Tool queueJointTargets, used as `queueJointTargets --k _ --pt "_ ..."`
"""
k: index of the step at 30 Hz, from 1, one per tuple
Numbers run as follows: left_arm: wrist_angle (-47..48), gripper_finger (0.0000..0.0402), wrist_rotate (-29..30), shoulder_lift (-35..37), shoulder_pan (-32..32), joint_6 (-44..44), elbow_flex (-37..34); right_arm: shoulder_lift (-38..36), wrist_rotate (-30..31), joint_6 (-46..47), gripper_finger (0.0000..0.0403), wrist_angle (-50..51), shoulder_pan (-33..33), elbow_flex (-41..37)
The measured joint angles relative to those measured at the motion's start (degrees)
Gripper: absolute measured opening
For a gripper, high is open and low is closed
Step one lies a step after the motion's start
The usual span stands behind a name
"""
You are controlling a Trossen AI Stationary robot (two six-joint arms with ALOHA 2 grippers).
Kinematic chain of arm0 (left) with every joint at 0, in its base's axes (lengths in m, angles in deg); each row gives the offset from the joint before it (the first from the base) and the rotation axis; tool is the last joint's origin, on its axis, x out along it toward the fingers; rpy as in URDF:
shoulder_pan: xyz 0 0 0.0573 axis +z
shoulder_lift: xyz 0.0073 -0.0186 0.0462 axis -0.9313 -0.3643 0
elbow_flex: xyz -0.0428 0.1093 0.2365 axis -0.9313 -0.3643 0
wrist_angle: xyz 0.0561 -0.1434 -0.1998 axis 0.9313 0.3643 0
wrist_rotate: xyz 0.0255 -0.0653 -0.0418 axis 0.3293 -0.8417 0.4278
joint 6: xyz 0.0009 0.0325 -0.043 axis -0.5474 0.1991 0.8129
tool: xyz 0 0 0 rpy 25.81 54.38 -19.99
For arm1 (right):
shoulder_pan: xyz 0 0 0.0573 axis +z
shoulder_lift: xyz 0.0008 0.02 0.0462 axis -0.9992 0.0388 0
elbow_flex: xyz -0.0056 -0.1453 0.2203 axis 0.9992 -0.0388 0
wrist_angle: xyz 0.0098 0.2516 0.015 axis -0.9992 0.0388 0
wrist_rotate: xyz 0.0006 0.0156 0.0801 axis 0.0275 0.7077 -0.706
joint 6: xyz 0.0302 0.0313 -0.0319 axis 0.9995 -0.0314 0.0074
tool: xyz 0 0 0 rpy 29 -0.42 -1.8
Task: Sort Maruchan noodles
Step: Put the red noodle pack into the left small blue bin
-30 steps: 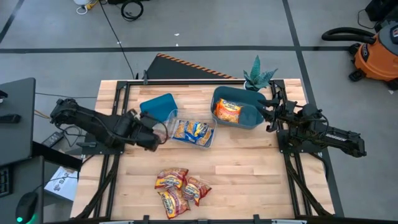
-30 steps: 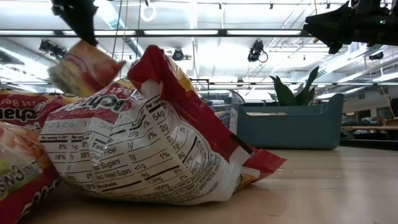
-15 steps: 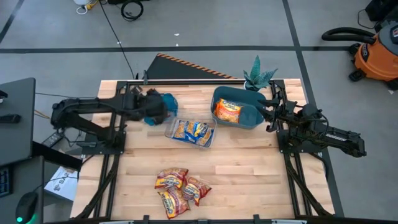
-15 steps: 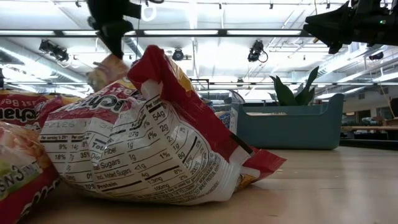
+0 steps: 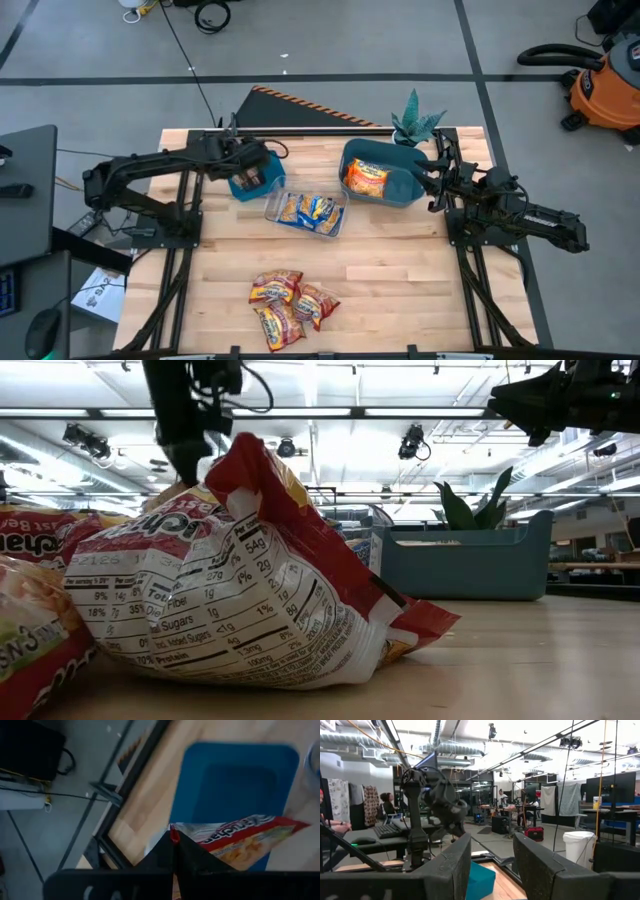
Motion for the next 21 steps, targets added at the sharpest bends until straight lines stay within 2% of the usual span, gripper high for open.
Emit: queueJointTargets --k 8,17,21 --pt "-5.7 0.0009 -3.1 0.0 0.3 -7.8 -5.2 0.0 0.0 0.0 0.0153 0.0 0.0 0.0" --pt "-21.0 0.0009 -4.7 0.0 1.0 -19.2 -13.3 0.0 0.0 0.0 0.0153 0.0 0.0 0.0" --pt "-27.3 0.0009 -4.7 0.0 2.0 -21.1 -15.2 0.0 0.1 0.0 0.0153 0.0 0.0 0.0"
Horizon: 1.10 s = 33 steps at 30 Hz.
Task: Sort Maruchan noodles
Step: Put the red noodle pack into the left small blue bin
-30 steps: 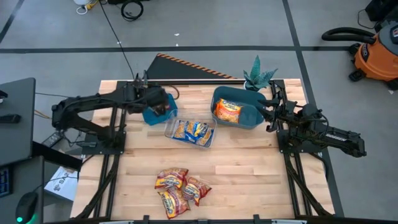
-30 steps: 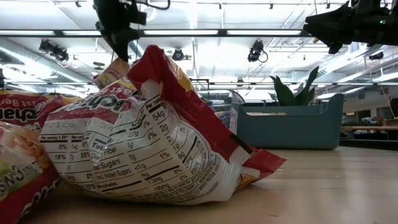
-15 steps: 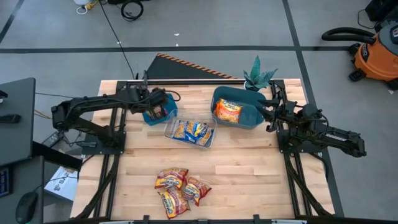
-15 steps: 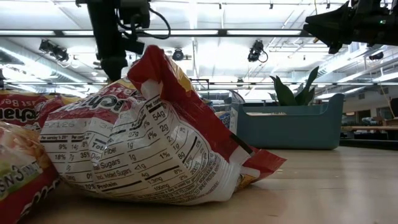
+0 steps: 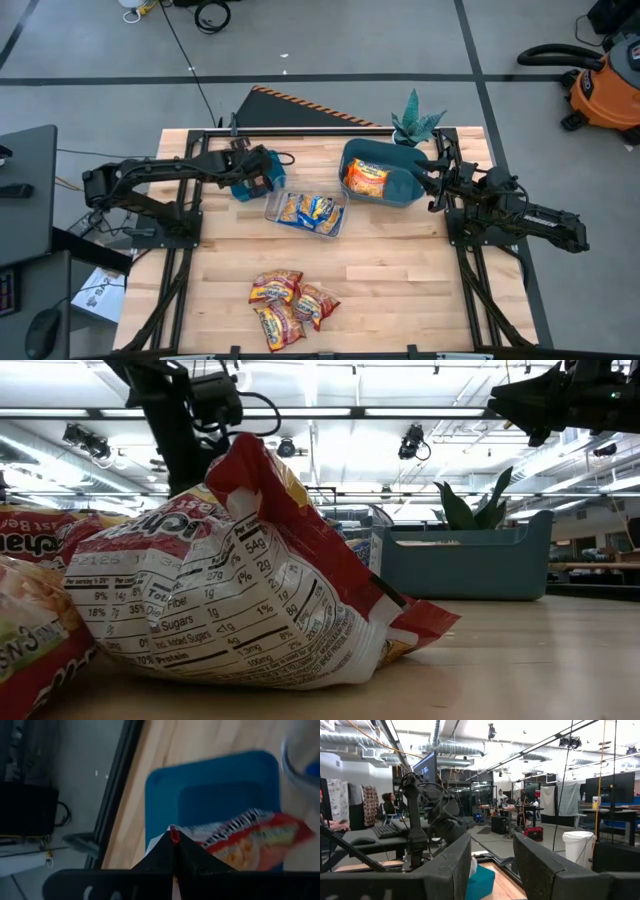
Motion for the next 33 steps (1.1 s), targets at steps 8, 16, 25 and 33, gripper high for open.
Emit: queueJointTargets --k 8,16,25,33 --pt "-9.3 0.0030 -1.2 -0.5 3.4 0.3 -3.5 0.0 0.0 0.0 0.0153 0.0 0.0 0.0" --pt "-14.3 0.0133 -4.9 -1.2 4.3 1.3 -4.2 0.0 0.0 0.0 0.0153 0.0 0.0 0.0" --pt "-9.5 0.0171 -12.8 -1.3 10.1 12.0 -1.0 0.0 0.0 0.0 0.0153 0.0 0.0 0.0" --pt "-0.2 0.0171 -17.0 -4.6 13.4 17.3 -1.7 0.0 0.1 0.0 0.0153 0.0 0.0 0.0"
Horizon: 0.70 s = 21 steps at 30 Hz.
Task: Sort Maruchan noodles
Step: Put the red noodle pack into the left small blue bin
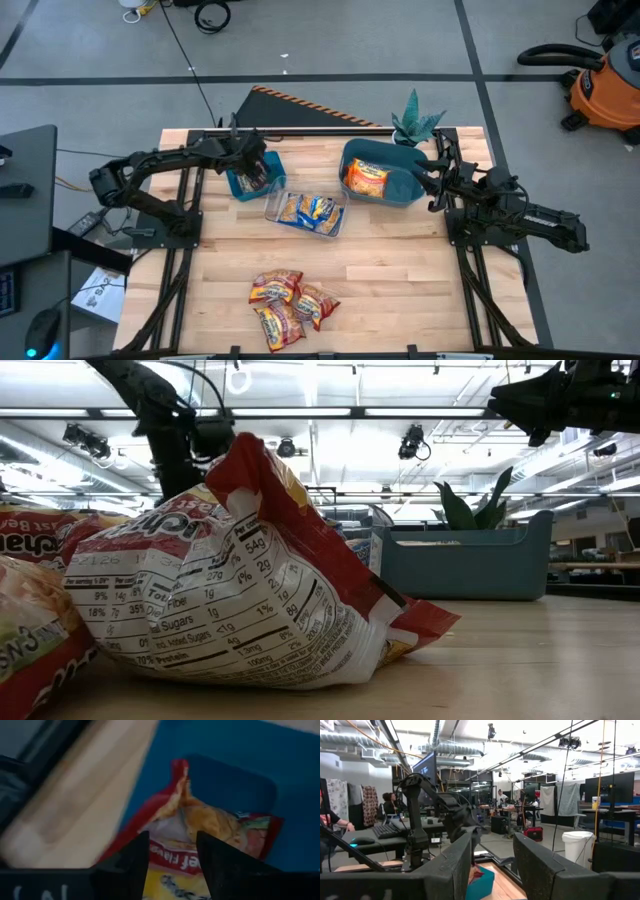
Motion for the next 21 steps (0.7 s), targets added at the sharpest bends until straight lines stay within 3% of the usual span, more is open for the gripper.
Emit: queueJointTargets --k 10,18,21 --pt "1.2 0.0171 1.0 -3.3 -0.2 -1.7 1.6 0.0 0.7 0.0 0.0153 0.0 0.0 0.0" --pt "14.5 0.0171 3.8 -2.1 -0.5 -2.6 12.0 0.0 1.1 0.0 0.0153 0.0 0.0 0.0" --pt "20.6 0.0171 4.0 -2.0 -1.2 -2.6 12.6 0.0 1.1 0.0 0.0153 0.0 0.0 0.0"
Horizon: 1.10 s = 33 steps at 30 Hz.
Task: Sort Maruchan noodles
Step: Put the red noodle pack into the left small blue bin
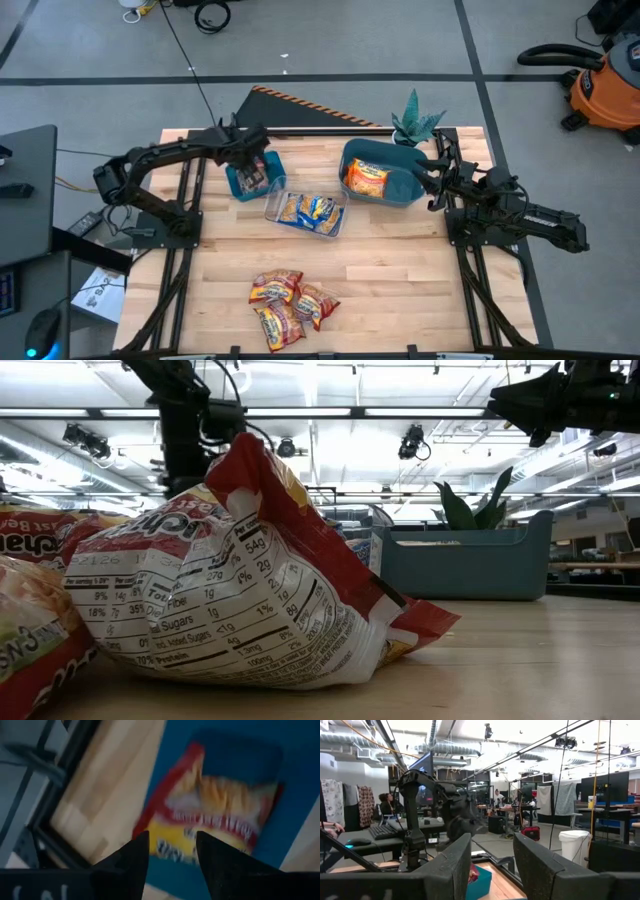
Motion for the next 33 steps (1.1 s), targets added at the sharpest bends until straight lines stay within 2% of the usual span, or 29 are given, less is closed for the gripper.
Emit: queueJointTargets --k 4,7,11,15,18,20,24,26,33 --pt "2.1 0.0171 2.5 0.0 0.0 0.7 -3.3 0.0 0.0 0.0 0.0153 0.0 0.0 0.0" --pt "-0.7 0.0171 5.1 0.0 0.0 0.9 -7.5 0.0 0.0 0.0 0.0153 0.0 0.0 0.0" --pt "-4.5 0.0171 5.0 -0.1 -0.1 -0.6 -11.9 0.0 0.0 0.0 0.0153 0.0 0.0 0.0" --pt "-1.4 0.0171 9.1 0.3 -0.4 -0.9 -10.9 0.0 0.1 0.0 0.0153 0.0 0.0 0.0" --pt "2.8 0.0171 9.1 1.7 -1.7 -1.3 -7.4 0.0 0.2 0.0 0.0153 0.0 0.0 0.0" --pt "6.2 0.0171 5.9 2.8 -3.1 -0.8 -4.9 0.0 0.3 0.0 0.0153 0.0 0.0 0.0" --pt "7.0 0.0171 -13.4 6.6 -8.5 4.7 -1.7 0.0 0.4 0.0 0.0153 0.0 0.0 0.0" --pt "6.4 0.0171 -19.7 8.4 -12.8 9.9 -1.3 0.0 0.4 -0.7 0.0153 0.0 0.0 0.0" --pt "10.1 0.0171 -20.5 11.7 -31.7 33.9 -1.3 0.0 0.4 -2.0 0.0153 0.0 0.0 0.0"
